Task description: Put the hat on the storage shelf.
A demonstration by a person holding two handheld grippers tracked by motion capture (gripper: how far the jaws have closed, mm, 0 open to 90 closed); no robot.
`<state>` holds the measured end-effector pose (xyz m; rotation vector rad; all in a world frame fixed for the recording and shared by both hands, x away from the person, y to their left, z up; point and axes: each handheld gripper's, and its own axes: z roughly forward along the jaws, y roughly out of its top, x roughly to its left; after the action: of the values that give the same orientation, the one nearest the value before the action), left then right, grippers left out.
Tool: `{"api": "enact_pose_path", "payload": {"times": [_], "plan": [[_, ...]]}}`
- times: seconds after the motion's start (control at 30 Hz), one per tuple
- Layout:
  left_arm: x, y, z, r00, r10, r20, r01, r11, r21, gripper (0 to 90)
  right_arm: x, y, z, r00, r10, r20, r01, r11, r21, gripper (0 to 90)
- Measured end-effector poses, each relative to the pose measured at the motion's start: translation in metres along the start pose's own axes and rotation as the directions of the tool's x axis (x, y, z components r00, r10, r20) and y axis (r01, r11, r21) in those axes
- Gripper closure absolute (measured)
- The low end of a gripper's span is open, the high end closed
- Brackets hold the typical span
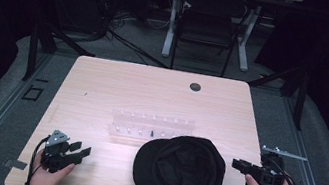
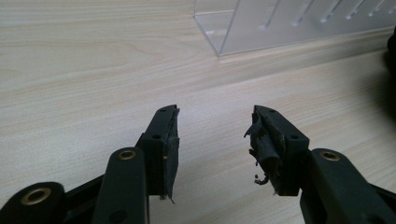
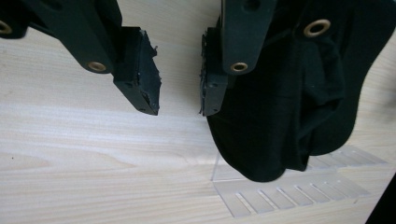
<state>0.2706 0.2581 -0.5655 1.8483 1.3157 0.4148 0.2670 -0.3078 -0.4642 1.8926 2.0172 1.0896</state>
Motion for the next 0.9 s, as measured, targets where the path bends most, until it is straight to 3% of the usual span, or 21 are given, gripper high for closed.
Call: {"api": "enact_pose_path", "payload": {"times": [0.47,0.9], "plan": [[0.000,-0.001,0.000,1.0000,-0.002,0.000,0.002,1.0000,0.001,51.9,0.019,0.023,-0.013,0.9993,-0.020,-0.031,0.021,0.999,0.033,69.4],[0.000,0.000,0.001,1.0000,0.001,0.005,-0.001,1.0000,0.008,51.9,0.039,0.033,-0.014,0.9969,-0.076,-0.023,0.078,0.985,0.152,70.7]]}}
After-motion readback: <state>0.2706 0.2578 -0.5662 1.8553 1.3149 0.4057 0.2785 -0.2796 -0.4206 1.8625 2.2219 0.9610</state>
